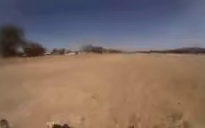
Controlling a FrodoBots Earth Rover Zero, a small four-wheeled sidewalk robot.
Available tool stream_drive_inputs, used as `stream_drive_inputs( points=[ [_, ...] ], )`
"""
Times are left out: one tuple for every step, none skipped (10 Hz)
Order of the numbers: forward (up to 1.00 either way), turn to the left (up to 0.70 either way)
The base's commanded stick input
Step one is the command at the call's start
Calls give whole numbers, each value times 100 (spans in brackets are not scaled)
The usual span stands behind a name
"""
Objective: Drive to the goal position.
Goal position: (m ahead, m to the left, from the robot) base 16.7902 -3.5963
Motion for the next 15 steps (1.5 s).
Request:
stream_drive_inputs(
  points=[
    [100, 0],
    [100, 0],
    [100, 0],
    [100, 0],
    [100, 0],
    [100, 0],
    [100, 0],
    [100, 0],
    [100, 0],
    [100, 0],
    [100, 0],
    [100, 0],
    [100, 0],
    [100, 0],
    [100, 0]
  ],
)
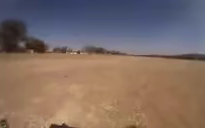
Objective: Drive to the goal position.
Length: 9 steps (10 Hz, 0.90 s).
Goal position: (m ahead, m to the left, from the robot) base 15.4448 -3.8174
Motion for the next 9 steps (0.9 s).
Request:
stream_drive_inputs(
  points=[
    [100, 0],
    [100, 0],
    [100, 0],
    [100, 0],
    [100, 0],
    [100, 0],
    [100, 0],
    [100, 0],
    [100, 0]
  ],
)
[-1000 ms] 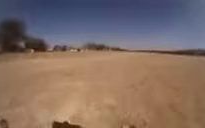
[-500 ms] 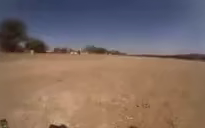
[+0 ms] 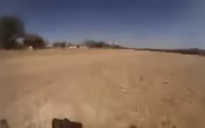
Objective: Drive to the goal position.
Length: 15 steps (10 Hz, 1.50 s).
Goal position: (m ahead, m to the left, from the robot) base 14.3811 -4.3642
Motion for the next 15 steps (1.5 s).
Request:
stream_drive_inputs(
  points=[
    [100, 0],
    [100, 0],
    [100, 0],
    [100, 0],
    [100, 0],
    [100, 12],
    [100, 27],
    [100, 27],
    [100, 27],
    [100, 3],
    [100, 0],
    [100, 0],
    [100, 0],
    [100, 0],
    [100, 0]
  ],
)
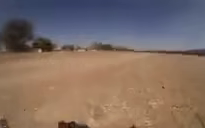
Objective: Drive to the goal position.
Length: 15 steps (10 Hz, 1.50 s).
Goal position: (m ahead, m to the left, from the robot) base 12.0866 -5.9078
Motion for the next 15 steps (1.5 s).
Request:
stream_drive_inputs(
  points=[
    [100, 0],
    [100, 0],
    [100, 0],
    [100, 0],
    [100, 0],
    [100, 0],
    [100, 0],
    [100, 0],
    [100, 0],
    [100, 0],
    [100, 0],
    [100, 0],
    [100, 0],
    [100, 0],
    [100, 0]
  ],
)
